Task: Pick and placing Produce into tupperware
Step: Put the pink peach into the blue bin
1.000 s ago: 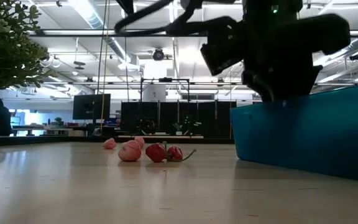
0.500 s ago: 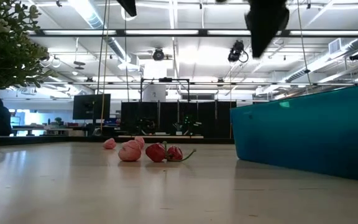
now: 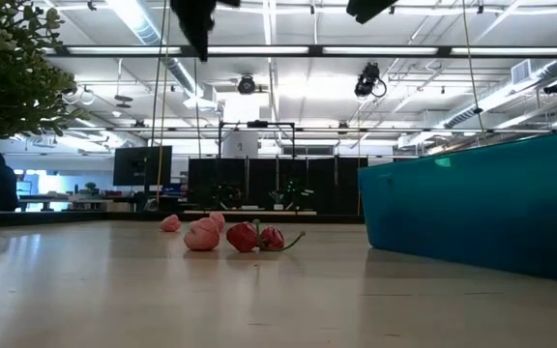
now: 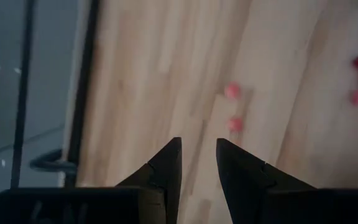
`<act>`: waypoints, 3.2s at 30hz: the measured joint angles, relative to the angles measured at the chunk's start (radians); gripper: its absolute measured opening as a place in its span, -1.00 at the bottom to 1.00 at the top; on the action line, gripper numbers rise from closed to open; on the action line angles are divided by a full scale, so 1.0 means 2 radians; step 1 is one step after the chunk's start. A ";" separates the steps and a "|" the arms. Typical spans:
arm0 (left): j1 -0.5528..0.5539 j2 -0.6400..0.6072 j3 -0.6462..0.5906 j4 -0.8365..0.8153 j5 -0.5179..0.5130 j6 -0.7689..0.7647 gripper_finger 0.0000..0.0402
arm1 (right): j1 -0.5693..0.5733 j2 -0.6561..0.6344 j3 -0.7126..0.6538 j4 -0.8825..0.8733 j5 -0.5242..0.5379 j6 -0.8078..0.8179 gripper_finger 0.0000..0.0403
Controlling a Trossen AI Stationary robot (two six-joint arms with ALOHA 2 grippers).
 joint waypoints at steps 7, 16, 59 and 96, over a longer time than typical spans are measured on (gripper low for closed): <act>-0.013 0.001 -0.203 0.170 0.000 0.060 -0.47 | 0.002 0.008 0.000 0.000 0.023 0.009 -0.20; -0.013 0.001 -0.398 0.355 0.000 0.118 -0.47 | 0.003 0.000 0.000 -0.038 0.097 0.026 -0.20; -0.061 0.044 -0.479 0.538 0.011 0.210 0.28 | 0.002 -0.049 0.000 -0.049 0.083 0.043 -0.22; 0.008 0.044 -0.479 0.515 0.038 0.142 -0.14 | 0.002 -0.049 0.000 -0.049 0.083 0.041 -0.22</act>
